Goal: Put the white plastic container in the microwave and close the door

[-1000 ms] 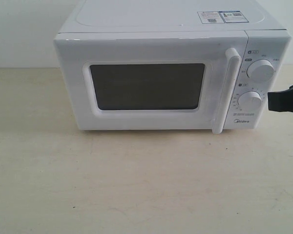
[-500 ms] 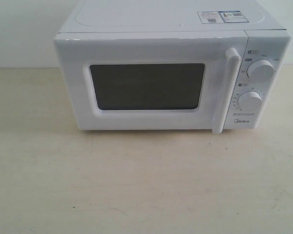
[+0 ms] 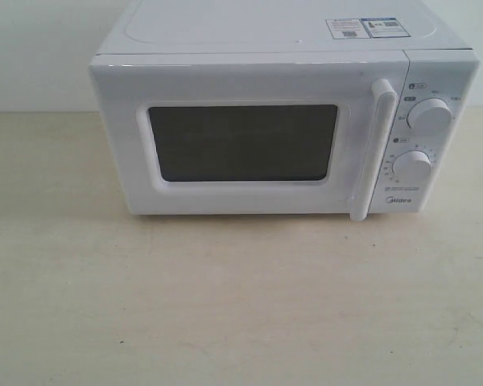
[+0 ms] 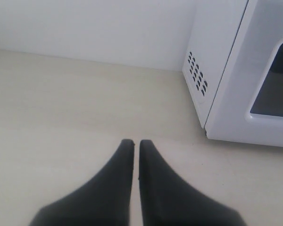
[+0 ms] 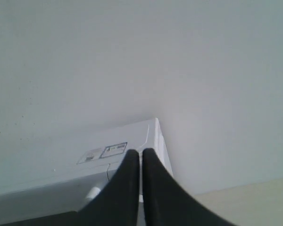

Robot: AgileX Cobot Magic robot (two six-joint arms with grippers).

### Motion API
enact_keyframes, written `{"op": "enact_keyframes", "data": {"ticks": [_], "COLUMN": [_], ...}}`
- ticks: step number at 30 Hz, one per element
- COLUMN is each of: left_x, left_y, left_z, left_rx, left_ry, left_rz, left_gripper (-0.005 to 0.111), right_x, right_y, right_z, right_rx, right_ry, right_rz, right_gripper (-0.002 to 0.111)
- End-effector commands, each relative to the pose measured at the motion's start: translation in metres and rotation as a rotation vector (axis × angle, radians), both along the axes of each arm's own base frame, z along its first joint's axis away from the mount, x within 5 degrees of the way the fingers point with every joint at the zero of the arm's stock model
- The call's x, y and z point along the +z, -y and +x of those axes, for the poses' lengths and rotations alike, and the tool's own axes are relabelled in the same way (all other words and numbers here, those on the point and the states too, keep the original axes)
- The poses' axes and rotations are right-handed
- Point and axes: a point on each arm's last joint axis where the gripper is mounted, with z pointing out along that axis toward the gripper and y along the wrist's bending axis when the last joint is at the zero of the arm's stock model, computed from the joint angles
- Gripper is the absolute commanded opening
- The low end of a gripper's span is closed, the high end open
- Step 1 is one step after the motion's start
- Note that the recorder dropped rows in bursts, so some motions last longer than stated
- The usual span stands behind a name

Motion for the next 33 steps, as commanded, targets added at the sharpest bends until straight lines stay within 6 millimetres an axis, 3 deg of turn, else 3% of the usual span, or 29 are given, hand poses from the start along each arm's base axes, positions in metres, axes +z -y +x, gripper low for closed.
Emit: {"op": "enact_keyframes", "data": {"ticks": [1,18,25,33], "left_x": [-0.001,-0.001,-0.001,-0.001], "left_y": [0.000,0.000,0.000,0.000], "left_z": [0.000,0.000,0.000,0.000], "left_rx": [0.000,0.000,0.000,0.000], "left_ry": [-0.001,0.000,0.000,0.000], "left_rz": [-0.003,-0.003,-0.003,-0.003], "left_gripper": [0.004,0.004,0.004,0.004], "right_x": [-0.006,-0.023,-0.018,-0.066], "right_y": [0.000,-0.003,-0.010,-0.008], "right_z": [-0.011,-0.006,-0.008,0.005], "right_rx": [0.005,0.112,0.221,0.154], "right_ry": [0.067,-0.022,0.088,-0.035], "right_rz": [-0.001,0.001,0.087,0.026], "right_gripper": [0.000,0.000,0.000,0.000]}}
